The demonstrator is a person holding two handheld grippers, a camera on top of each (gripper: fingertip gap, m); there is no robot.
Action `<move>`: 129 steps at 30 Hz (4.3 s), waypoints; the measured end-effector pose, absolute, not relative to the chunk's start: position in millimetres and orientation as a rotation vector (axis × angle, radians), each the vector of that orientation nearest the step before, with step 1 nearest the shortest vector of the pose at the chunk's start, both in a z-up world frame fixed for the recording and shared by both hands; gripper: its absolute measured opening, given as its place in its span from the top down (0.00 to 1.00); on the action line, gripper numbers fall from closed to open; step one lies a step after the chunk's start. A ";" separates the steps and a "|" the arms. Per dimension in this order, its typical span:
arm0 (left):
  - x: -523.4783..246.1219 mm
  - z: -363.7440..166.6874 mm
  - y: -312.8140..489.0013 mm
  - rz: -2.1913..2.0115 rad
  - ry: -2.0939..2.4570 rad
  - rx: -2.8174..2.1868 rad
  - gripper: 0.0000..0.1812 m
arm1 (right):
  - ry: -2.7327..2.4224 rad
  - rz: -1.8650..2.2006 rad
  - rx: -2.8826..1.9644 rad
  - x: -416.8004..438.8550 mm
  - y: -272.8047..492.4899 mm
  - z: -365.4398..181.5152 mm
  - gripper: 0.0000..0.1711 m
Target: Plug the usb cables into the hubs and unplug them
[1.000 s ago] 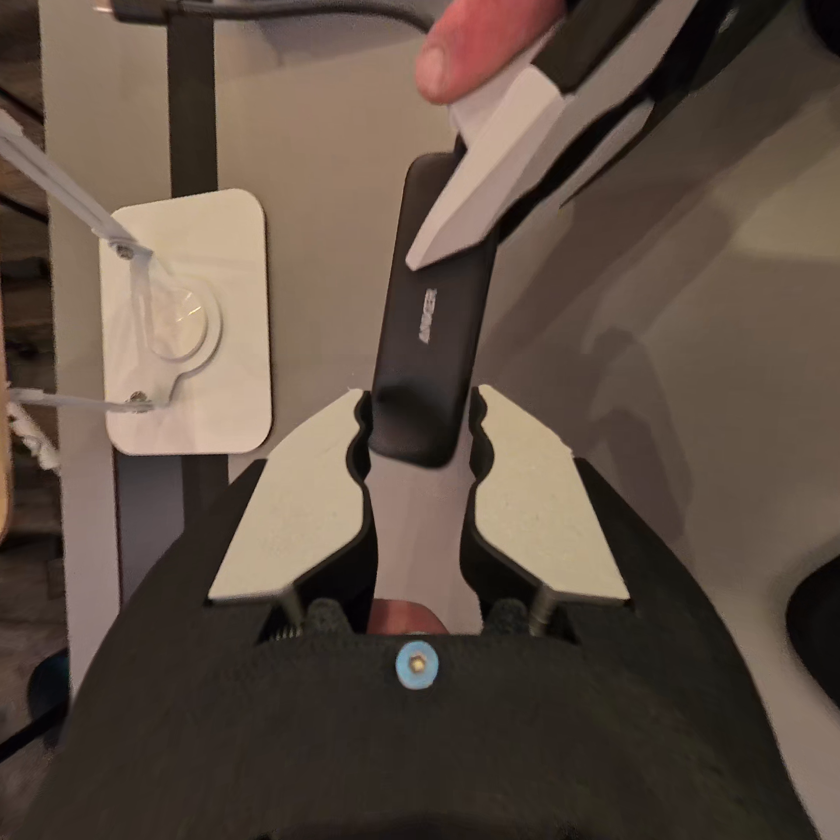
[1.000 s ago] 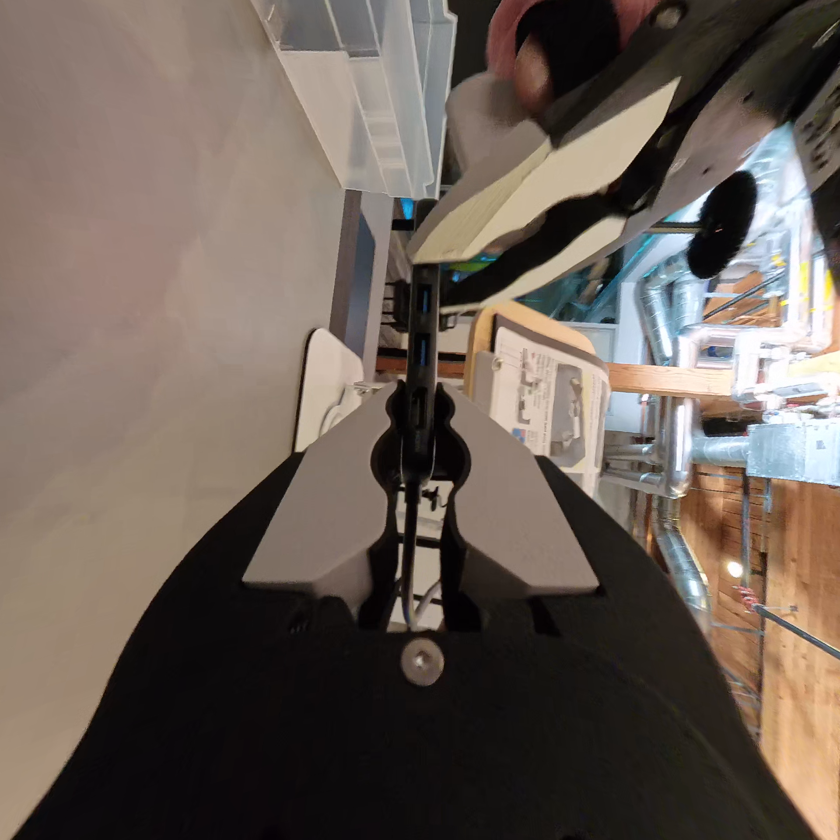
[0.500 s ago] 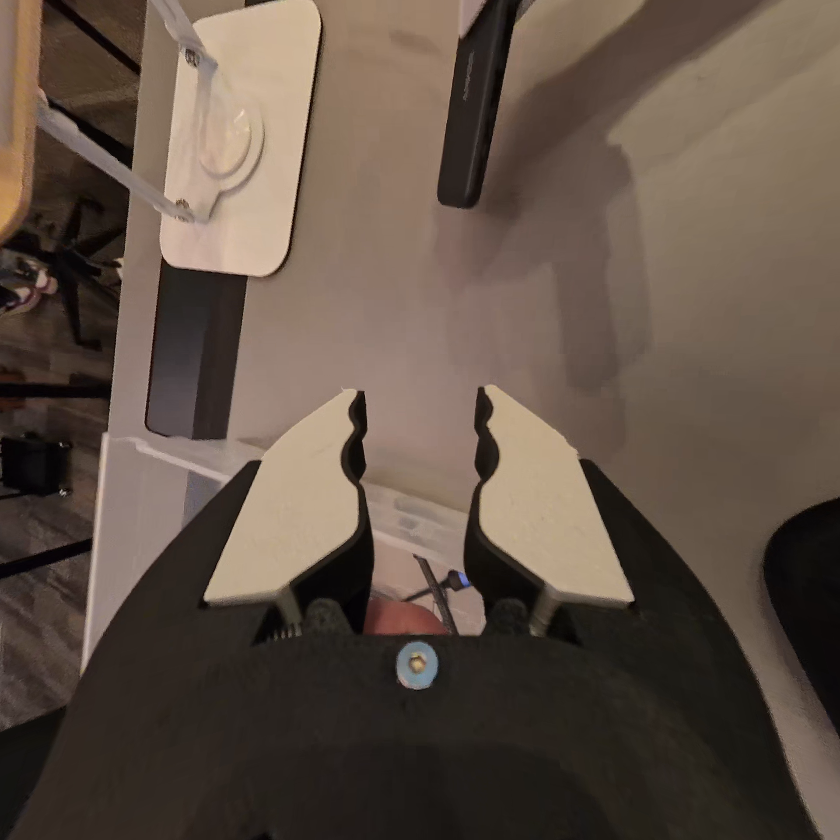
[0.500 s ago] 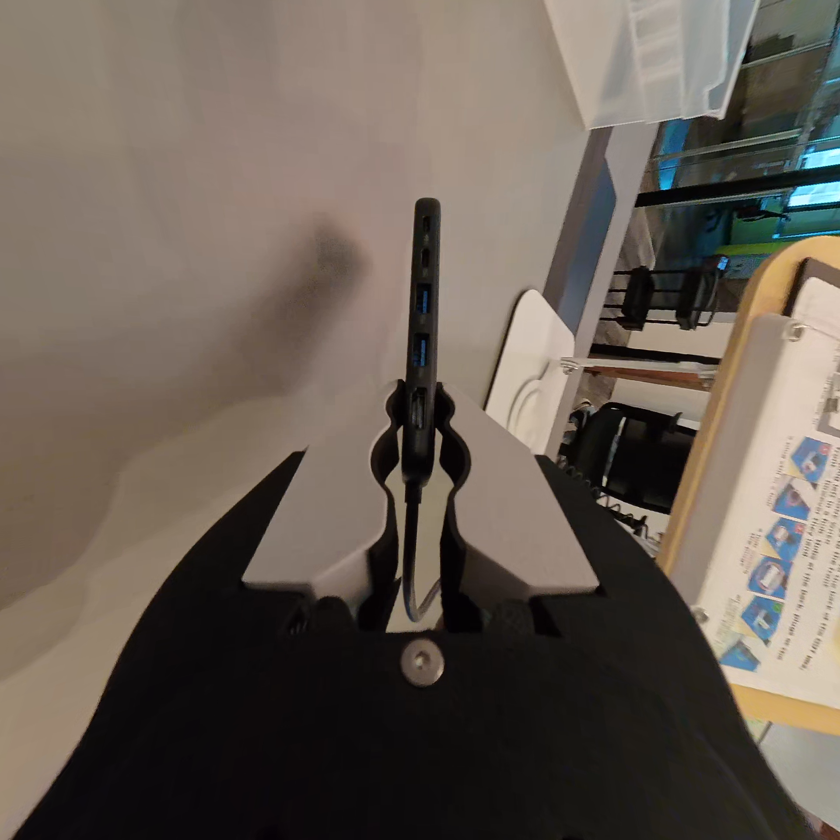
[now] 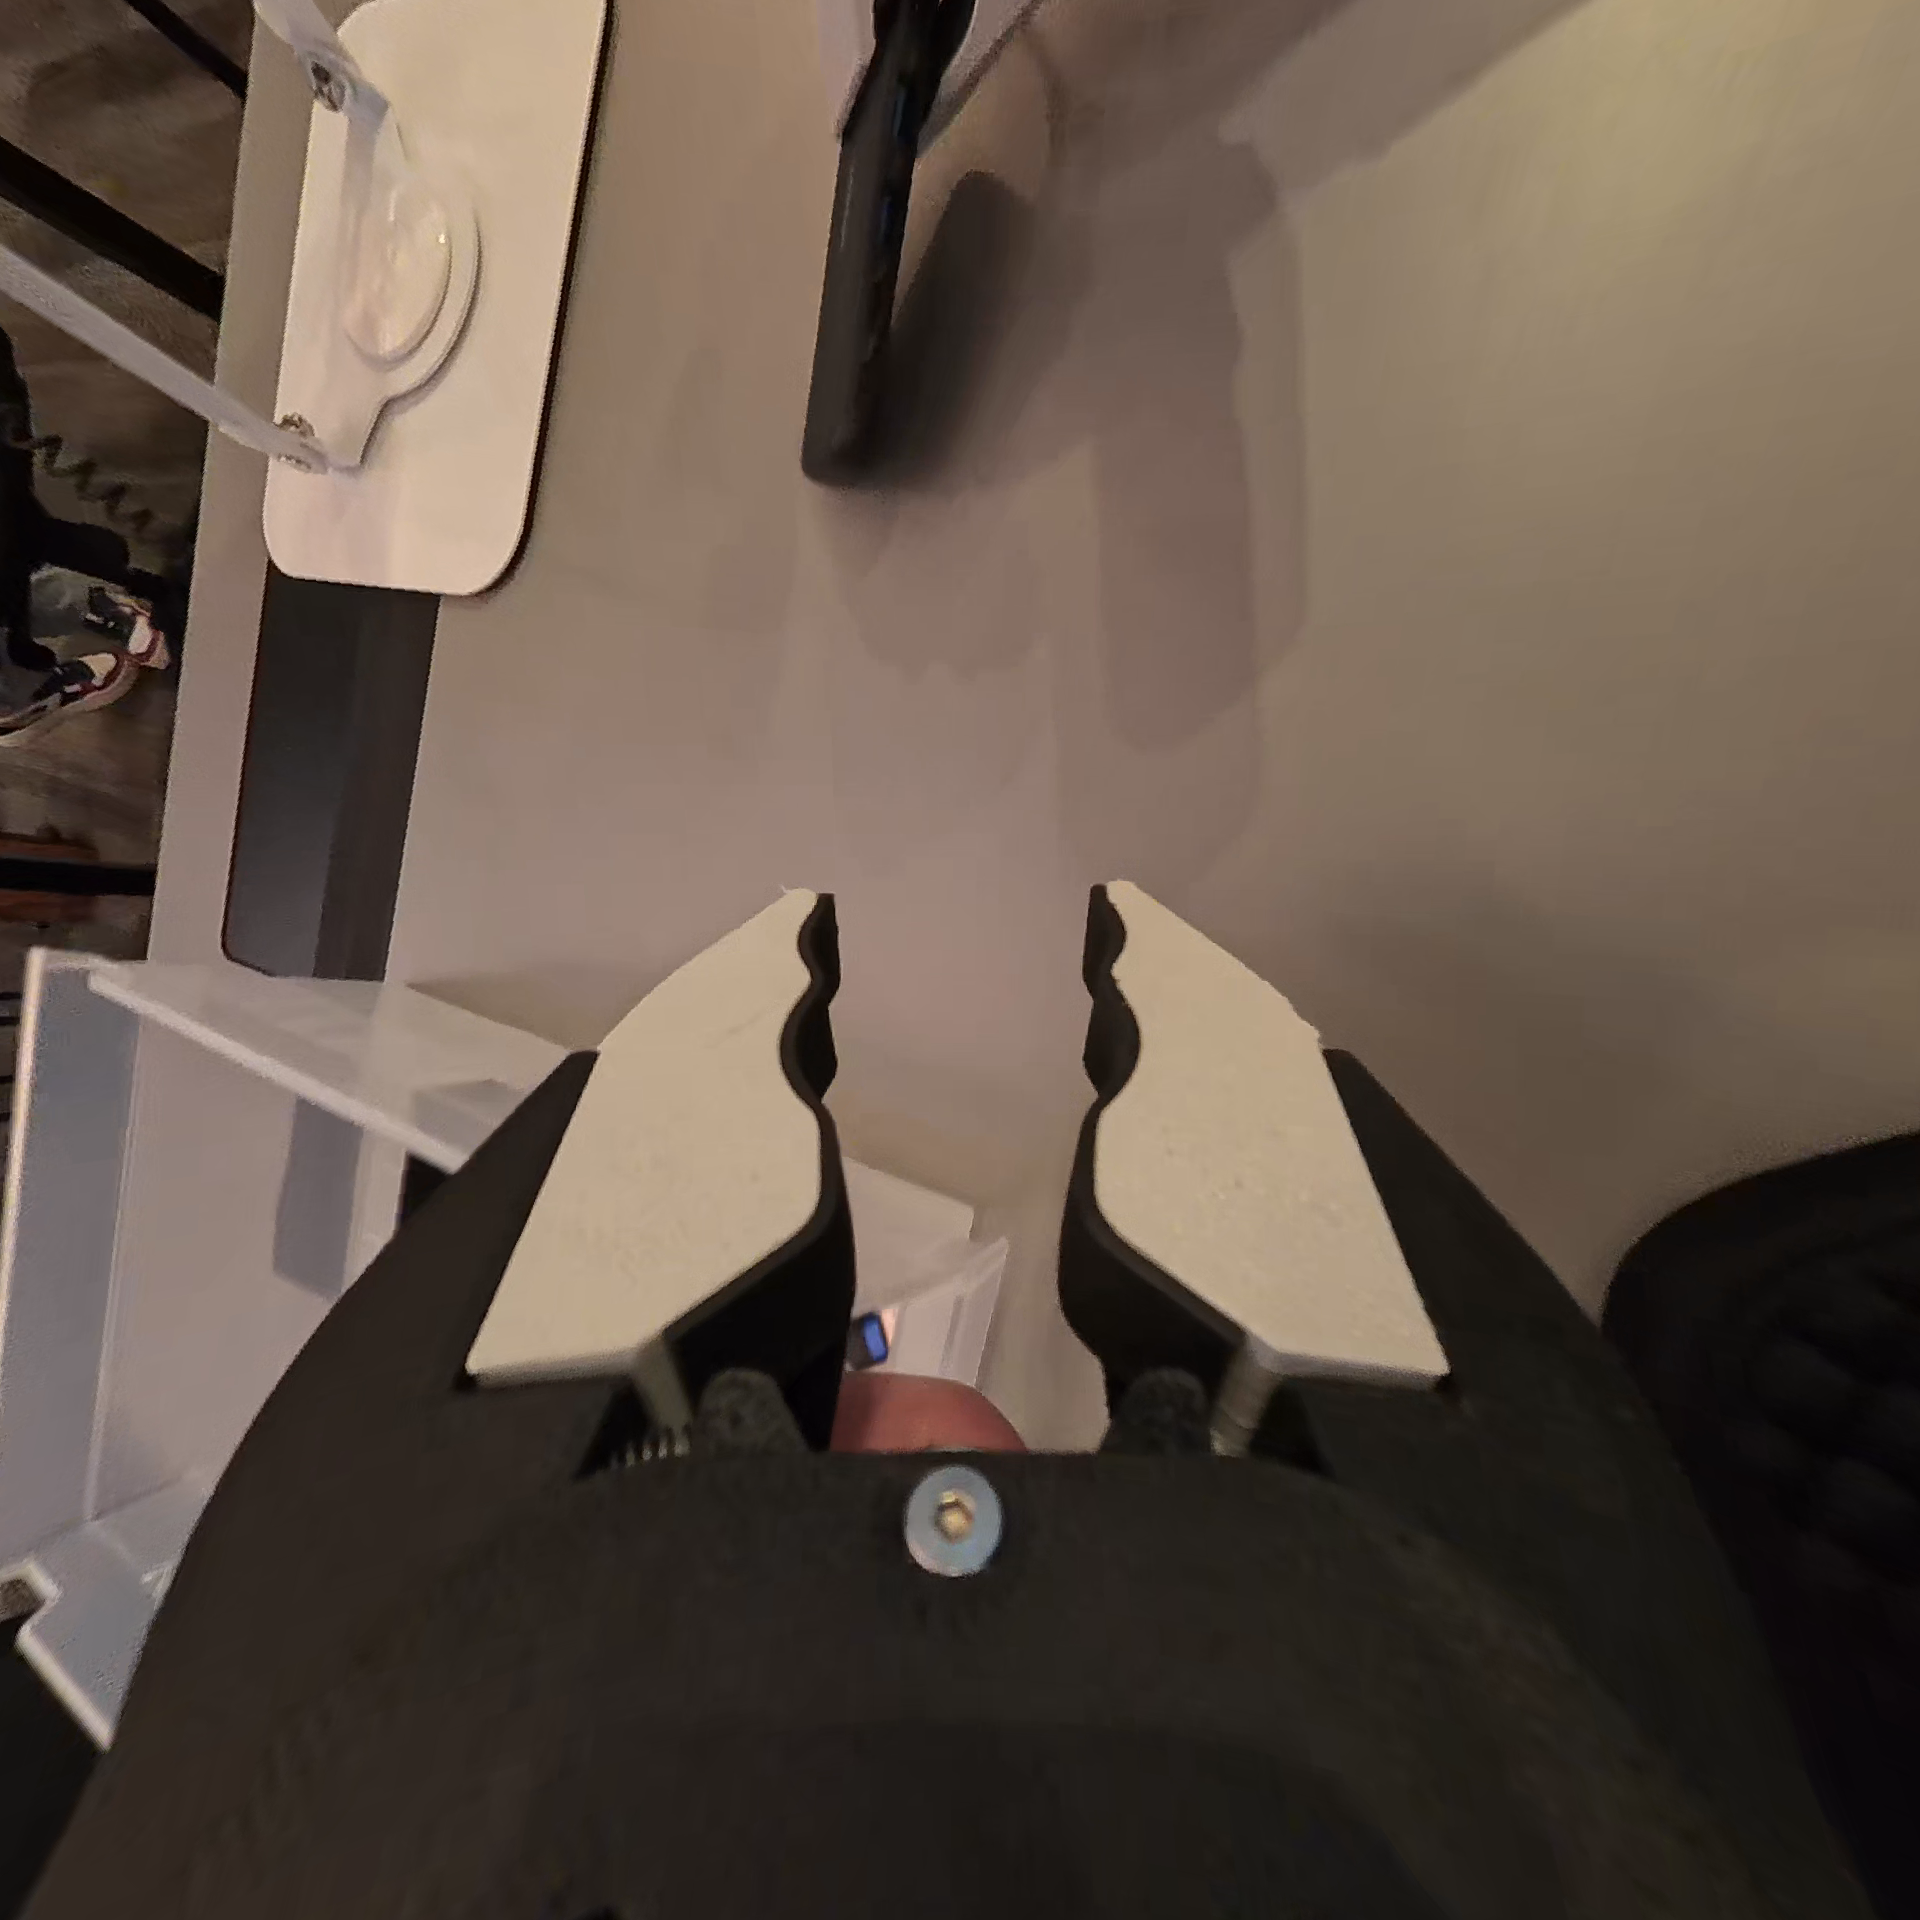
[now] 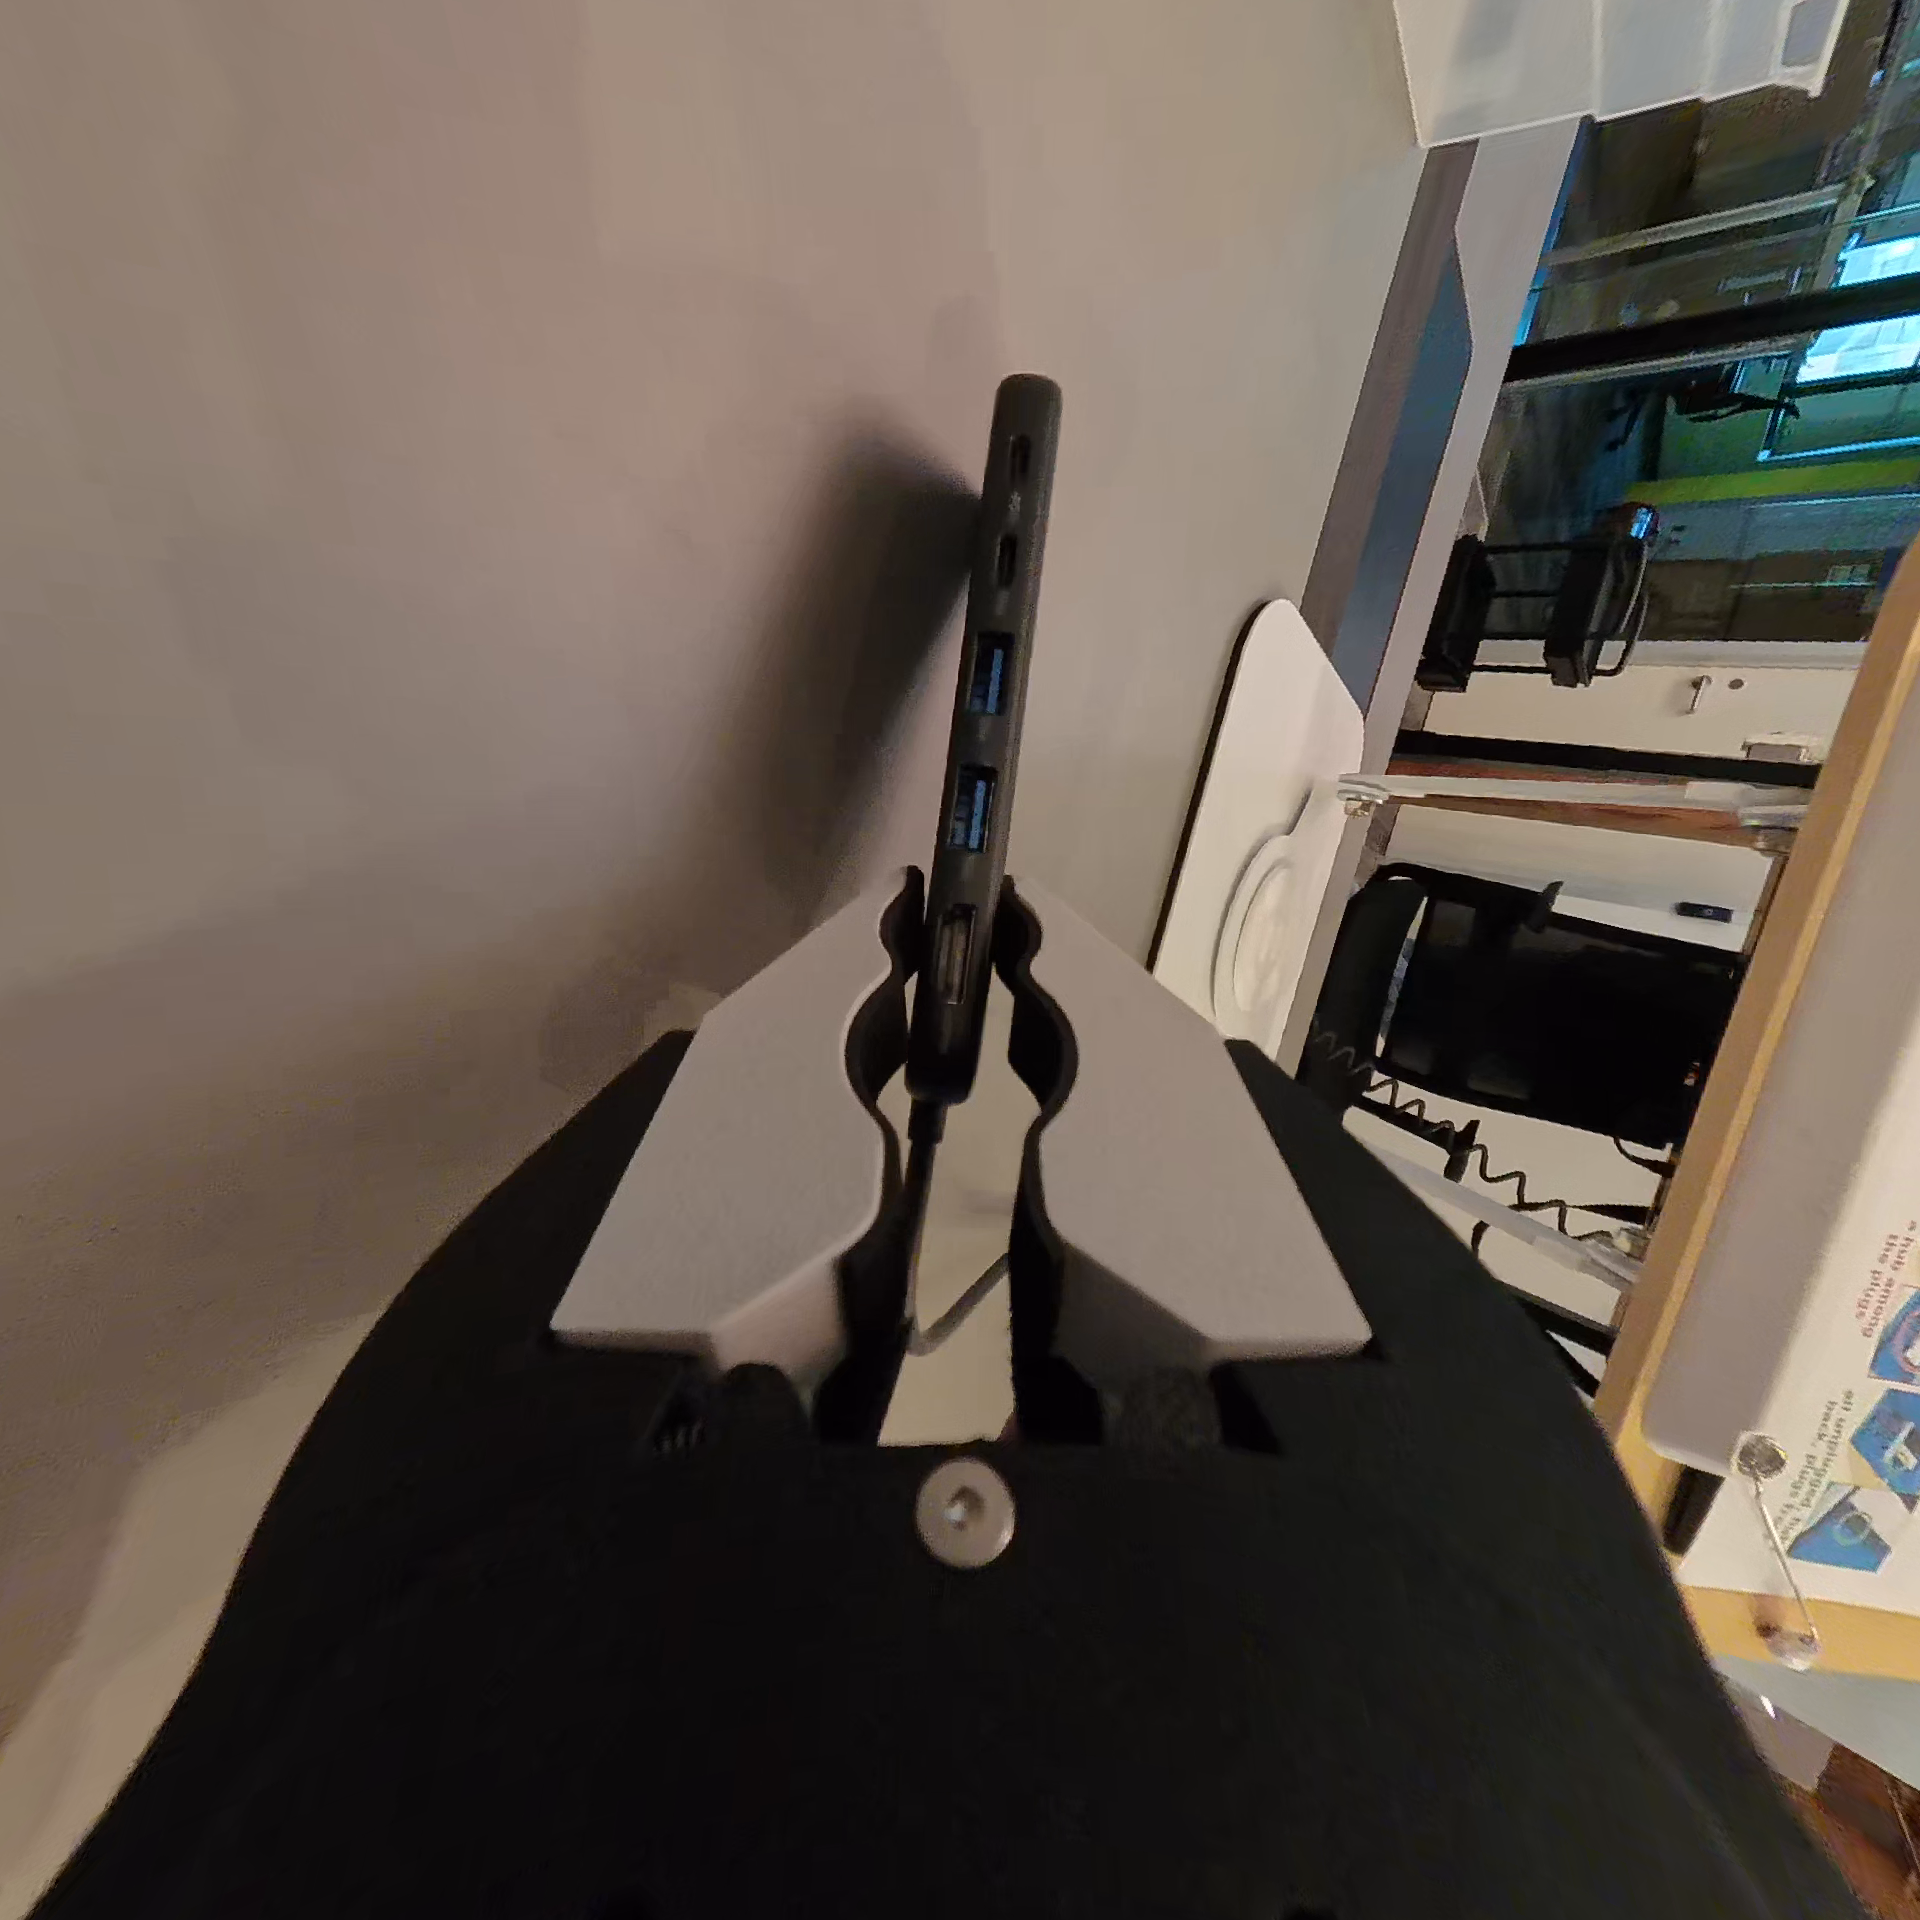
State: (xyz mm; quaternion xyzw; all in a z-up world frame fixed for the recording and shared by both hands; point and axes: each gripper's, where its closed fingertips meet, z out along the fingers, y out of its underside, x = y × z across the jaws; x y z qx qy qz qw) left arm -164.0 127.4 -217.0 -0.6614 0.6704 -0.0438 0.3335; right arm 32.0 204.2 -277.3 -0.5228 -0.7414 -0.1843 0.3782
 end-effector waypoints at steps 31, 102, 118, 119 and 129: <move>-18.3 -282.3 205.2 0.185 1.844 -1.471 0.92 | -1.840 -0.274 -1.425 34.0 200.0 -279.4 0.81; -321.6 -273.5 220.3 0.190 2.316 -1.822 0.90 | -1.415 0.539 -1.883 29.4 190.9 -270.9 0.80; -323.1 -299.9 205.4 0.038 2.556 -1.860 0.93 | -1.426 0.534 -1.871 35.5 188.1 -270.7 0.80; -322.2 -300.1 204.5 0.009 2.552 -1.887 0.92 | -1.427 0.532 -1.872 35.8 188.0 -271.1 0.80; -317.5 -300.5 207.2 -0.028 2.580 -1.878 0.98 | -1.425 0.528 -1.861 38.4 187.4 -268.6 0.80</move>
